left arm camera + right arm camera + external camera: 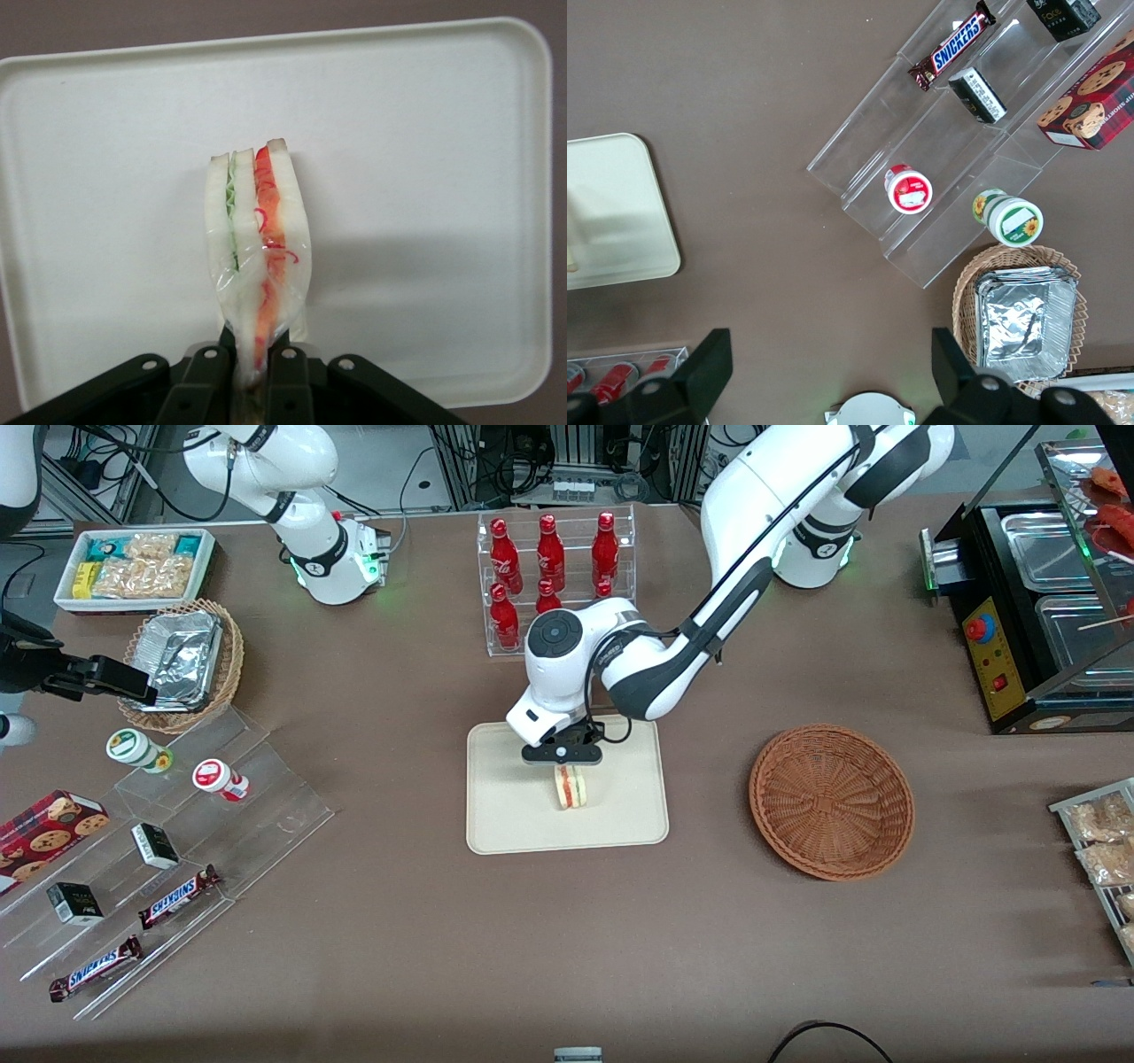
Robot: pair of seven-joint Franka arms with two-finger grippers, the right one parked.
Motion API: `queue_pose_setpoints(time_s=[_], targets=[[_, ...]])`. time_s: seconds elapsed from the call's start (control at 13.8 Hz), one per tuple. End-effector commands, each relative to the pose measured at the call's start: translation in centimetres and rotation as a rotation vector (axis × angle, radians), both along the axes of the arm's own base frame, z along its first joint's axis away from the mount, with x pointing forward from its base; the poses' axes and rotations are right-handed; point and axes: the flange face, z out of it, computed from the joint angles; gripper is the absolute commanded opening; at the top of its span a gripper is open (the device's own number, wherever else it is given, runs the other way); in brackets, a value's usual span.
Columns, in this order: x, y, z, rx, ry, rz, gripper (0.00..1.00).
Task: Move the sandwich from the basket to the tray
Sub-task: 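Lower the sandwich onto the tray and open the left gripper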
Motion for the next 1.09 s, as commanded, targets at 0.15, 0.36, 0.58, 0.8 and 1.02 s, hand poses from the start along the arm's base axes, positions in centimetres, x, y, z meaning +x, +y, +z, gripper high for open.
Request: queue_pose_setpoints(time_s=[0.15, 0.36, 0.58, 0.8, 1.02], targets=[[-0.2, -1.4, -1.3, 0.0, -0.049, 0.011, 0.0], [-0.3, -1.3, -2.2, 0.005, -0.039, 0.019, 0.45], [-0.2, -1.3, -1.9, 0.009, -0.057, 0.014, 0.99], [0.5, -0.8, 1.4, -0.014, -0.082, 0.086, 0.99], [1.2, -0.5, 6.0, -0.064, -0.132, 0.2, 0.99]])
